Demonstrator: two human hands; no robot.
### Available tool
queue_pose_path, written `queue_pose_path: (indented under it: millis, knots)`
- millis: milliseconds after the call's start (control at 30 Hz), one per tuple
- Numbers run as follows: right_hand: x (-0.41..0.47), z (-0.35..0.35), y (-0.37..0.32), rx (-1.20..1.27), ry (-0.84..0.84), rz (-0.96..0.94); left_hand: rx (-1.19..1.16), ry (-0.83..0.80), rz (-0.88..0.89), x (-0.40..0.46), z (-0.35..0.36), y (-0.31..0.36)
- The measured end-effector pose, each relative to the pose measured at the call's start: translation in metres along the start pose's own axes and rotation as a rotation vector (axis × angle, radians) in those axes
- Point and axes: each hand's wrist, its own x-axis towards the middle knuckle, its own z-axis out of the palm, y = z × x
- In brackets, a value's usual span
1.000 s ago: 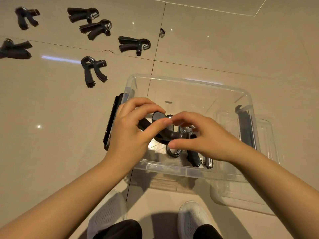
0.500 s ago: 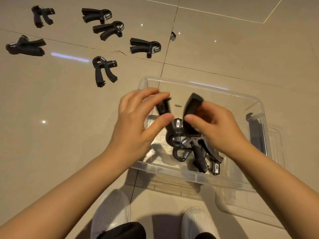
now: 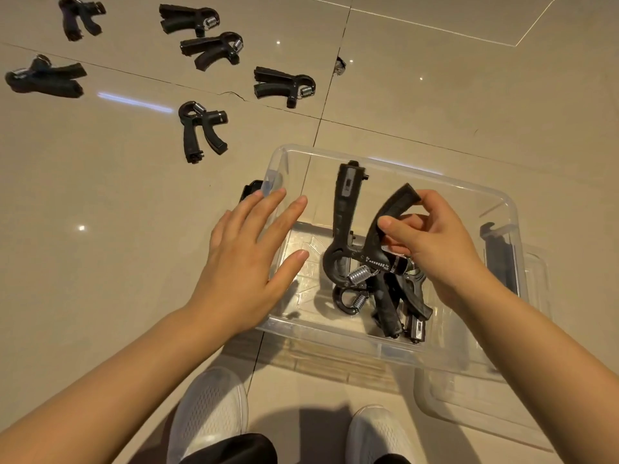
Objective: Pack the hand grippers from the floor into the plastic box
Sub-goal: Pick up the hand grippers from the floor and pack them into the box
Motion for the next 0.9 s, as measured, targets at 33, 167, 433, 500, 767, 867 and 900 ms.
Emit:
queue_pose_path:
  millis: [33,167,433,500,767,867,900]
  knots:
    - [-0.001,-0.001,-0.003,-0.099,-0.049,-0.059,0.008,0.014,0.021,0.0,-0.002,0.001]
    - [-0.002,-0.003,-0.018,-0.495,-0.265,-0.303,-0.036,0.057,0.144,0.007,-0.012,0.01]
    - [0.005,0.013,-0.026,-0.72,-0.273,-0.521,0.008,0.124,0.204,0.009,-0.017,0.011]
    - [0.006,0.022,-0.018,-0.622,-0.241,-0.47,0.014,0.154,0.163,0.008,-0.014,0.014]
    - [0.02,0.032,-0.007,-0.429,-0.204,-0.481,0.015,0.127,0.139,0.006,-0.014,0.017]
    - [0.023,0.045,0.011,-0.914,-0.334,-0.847,-0.041,0.128,-0.038,-0.008,-0.011,0.002]
    - [0.025,0.051,0.021,-1.049,-0.414,-0.976,-0.064,0.117,-0.082,-0.011,-0.009,-0.001]
